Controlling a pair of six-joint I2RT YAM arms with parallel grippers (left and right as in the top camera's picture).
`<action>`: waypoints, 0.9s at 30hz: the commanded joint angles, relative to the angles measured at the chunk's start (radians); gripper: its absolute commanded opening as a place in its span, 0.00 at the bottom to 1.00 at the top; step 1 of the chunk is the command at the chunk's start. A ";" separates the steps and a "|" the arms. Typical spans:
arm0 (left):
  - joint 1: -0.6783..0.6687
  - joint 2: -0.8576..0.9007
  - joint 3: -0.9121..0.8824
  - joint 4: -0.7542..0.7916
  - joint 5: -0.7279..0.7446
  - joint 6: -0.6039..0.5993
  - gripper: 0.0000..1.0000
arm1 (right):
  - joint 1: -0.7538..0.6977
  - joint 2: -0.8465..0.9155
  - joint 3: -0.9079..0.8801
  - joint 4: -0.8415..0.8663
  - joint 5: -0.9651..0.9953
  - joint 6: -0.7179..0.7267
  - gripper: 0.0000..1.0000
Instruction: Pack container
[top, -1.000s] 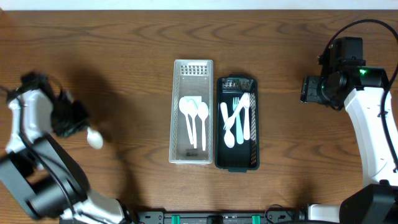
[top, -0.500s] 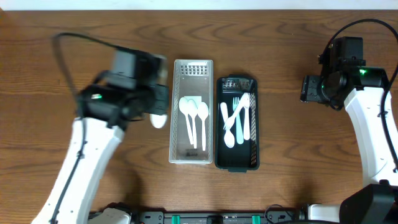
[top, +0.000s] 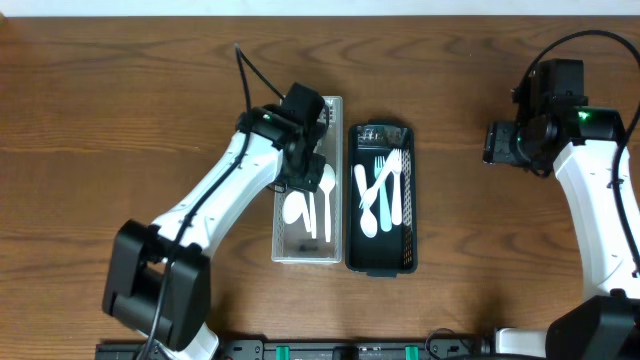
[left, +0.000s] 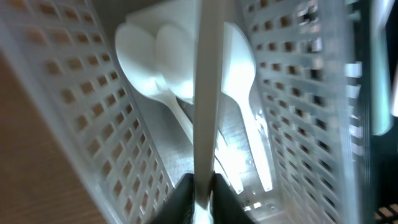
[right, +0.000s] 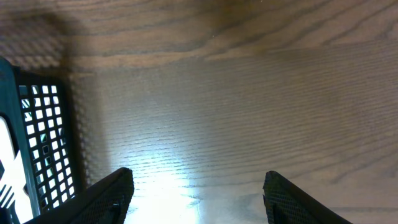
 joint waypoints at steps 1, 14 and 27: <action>-0.002 -0.004 -0.007 0.004 -0.011 -0.015 0.35 | -0.006 0.002 -0.003 0.000 0.000 -0.014 0.70; 0.055 -0.168 0.074 0.050 -0.267 0.020 0.82 | 0.019 0.001 -0.003 0.246 -0.070 -0.044 0.99; 0.363 -0.275 0.072 0.206 -0.344 0.047 0.98 | 0.127 -0.003 -0.002 0.598 -0.086 -0.092 0.99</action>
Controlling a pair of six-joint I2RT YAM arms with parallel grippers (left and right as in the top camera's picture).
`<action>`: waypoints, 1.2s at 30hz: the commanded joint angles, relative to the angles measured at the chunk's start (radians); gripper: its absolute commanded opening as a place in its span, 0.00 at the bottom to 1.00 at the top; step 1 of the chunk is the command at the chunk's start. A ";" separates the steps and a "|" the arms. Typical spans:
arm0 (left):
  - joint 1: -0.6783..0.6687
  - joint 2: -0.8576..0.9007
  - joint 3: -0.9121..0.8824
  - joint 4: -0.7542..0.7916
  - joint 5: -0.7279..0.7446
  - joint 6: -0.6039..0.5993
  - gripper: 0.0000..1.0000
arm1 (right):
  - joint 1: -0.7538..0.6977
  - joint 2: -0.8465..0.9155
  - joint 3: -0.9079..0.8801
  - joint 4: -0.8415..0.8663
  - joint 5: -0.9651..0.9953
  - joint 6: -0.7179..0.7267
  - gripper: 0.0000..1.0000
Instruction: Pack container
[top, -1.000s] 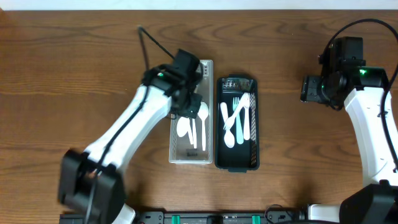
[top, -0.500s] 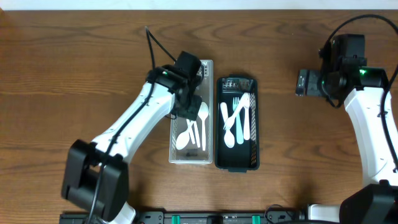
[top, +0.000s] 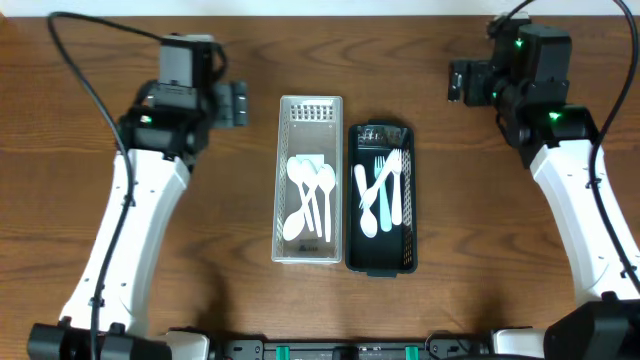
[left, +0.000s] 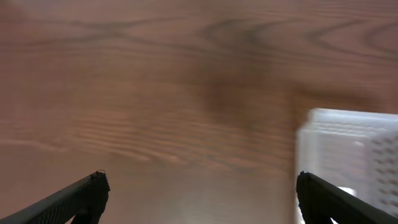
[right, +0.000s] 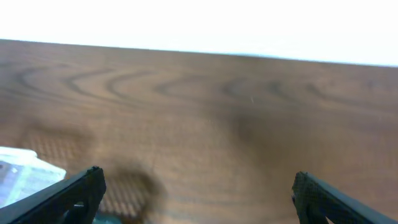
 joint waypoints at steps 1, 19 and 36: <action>0.041 -0.005 0.003 -0.006 -0.024 0.037 0.98 | 0.003 -0.010 -0.001 -0.031 0.001 -0.030 0.99; 0.055 -0.823 -0.614 0.180 -0.026 0.059 0.98 | 0.064 -0.688 -0.507 -0.088 0.130 -0.008 0.99; 0.055 -1.275 -0.895 -0.054 -0.024 0.058 0.98 | 0.090 -1.123 -0.793 -0.529 0.143 -0.008 0.99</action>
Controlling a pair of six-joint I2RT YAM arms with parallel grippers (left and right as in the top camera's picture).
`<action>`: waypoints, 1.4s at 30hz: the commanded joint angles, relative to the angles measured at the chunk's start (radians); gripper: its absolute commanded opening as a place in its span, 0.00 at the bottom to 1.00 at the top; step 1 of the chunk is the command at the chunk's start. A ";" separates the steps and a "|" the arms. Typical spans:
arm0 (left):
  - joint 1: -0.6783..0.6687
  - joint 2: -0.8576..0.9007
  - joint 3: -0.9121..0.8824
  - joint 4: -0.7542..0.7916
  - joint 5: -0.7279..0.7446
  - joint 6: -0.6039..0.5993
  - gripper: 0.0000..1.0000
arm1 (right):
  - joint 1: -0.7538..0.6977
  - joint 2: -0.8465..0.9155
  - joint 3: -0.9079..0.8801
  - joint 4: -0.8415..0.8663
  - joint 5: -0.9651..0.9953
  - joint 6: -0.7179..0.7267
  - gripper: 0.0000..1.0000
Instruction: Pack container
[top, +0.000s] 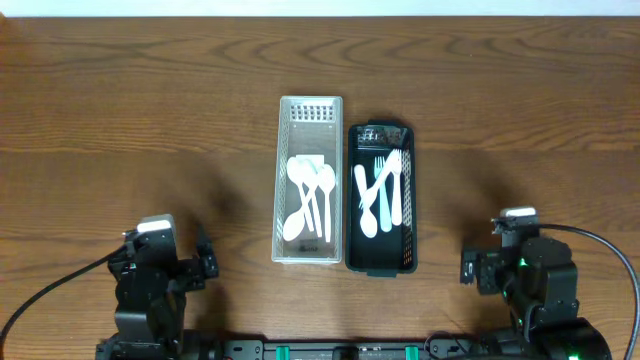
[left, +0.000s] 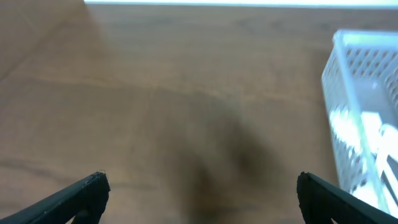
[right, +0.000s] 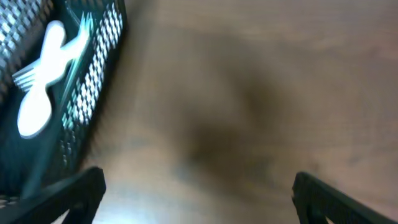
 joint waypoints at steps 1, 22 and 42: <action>0.002 -0.007 -0.003 -0.034 -0.008 0.006 0.98 | 0.006 -0.005 -0.002 -0.051 0.003 0.014 0.99; 0.002 -0.007 -0.003 -0.149 -0.008 0.006 0.98 | 0.008 -0.043 -0.002 -0.121 0.011 0.011 0.99; 0.002 -0.007 -0.003 -0.149 -0.008 0.006 0.98 | 0.014 -0.408 -0.303 0.427 -0.059 -0.073 0.99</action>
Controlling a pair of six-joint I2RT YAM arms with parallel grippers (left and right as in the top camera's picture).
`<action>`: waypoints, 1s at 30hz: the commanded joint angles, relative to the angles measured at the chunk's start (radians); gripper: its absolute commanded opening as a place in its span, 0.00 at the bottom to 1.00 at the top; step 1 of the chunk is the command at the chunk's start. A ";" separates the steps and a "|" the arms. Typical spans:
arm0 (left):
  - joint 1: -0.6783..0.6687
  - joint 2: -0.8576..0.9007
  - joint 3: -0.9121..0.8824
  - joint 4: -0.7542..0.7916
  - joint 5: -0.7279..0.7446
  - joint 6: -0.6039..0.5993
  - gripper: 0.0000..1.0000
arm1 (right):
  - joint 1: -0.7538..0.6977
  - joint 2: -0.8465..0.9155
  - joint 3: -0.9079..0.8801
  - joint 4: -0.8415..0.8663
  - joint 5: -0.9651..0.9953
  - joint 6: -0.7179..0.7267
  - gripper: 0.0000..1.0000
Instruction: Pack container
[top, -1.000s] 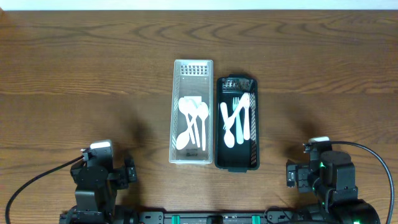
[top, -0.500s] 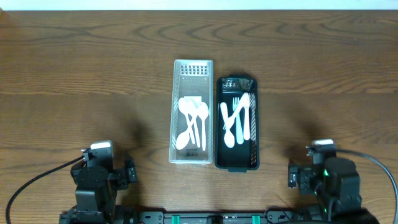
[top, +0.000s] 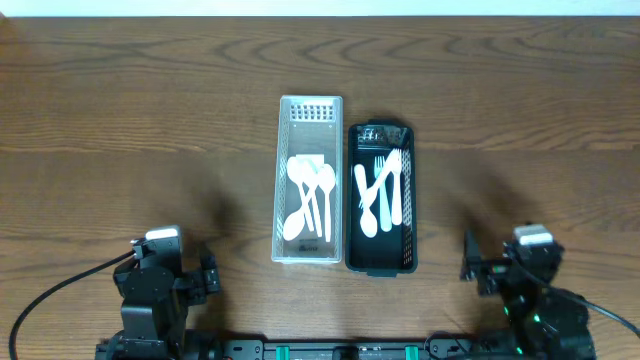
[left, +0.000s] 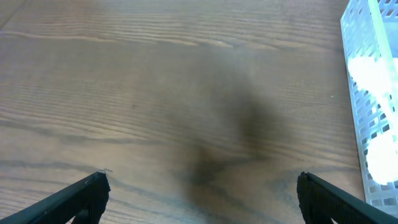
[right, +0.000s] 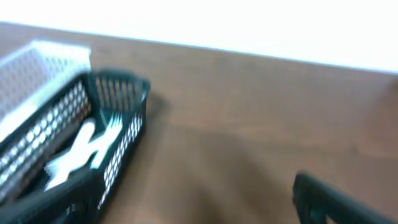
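Note:
A white mesh basket (top: 309, 110) at table centre holds several white plastic spoons (top: 308, 196). Beside it on the right, a black mesh basket (top: 380, 262) holds white forks and spoons (top: 380, 192). My left gripper (left: 199, 198) is open over bare wood near the front left edge, the white basket (left: 364, 93) at its right. My right gripper (right: 196, 199) is open near the front right edge, looking across at the black basket (right: 118, 102). Nothing is held by either.
The brown wooden table (top: 120, 120) runs wide on both sides of the baskets. Both arms are folded low at the front edge, the left arm (top: 160, 290) and the right arm (top: 525, 280).
Both arms stayed folded at the front edge. The left wrist view tipped down toward the wood; the right wrist view swung up to face the black basket and the far edge.
My left gripper was shut on a white utensil inside the white basket, the right open beside the black one. Then both arms were raised at the back, grippers open, the utensil left in the basket. After that both were folded at the front edge, where they remain.

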 joint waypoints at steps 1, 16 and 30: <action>0.002 -0.006 -0.003 0.000 -0.008 0.006 0.98 | 0.009 -0.003 -0.130 0.170 -0.016 -0.039 0.99; 0.002 -0.006 -0.003 0.000 -0.008 0.006 0.98 | 0.007 -0.006 -0.329 0.518 -0.027 -0.105 0.99; 0.002 -0.006 -0.003 0.000 -0.008 0.006 0.98 | 0.007 -0.006 -0.329 0.518 -0.027 -0.105 0.99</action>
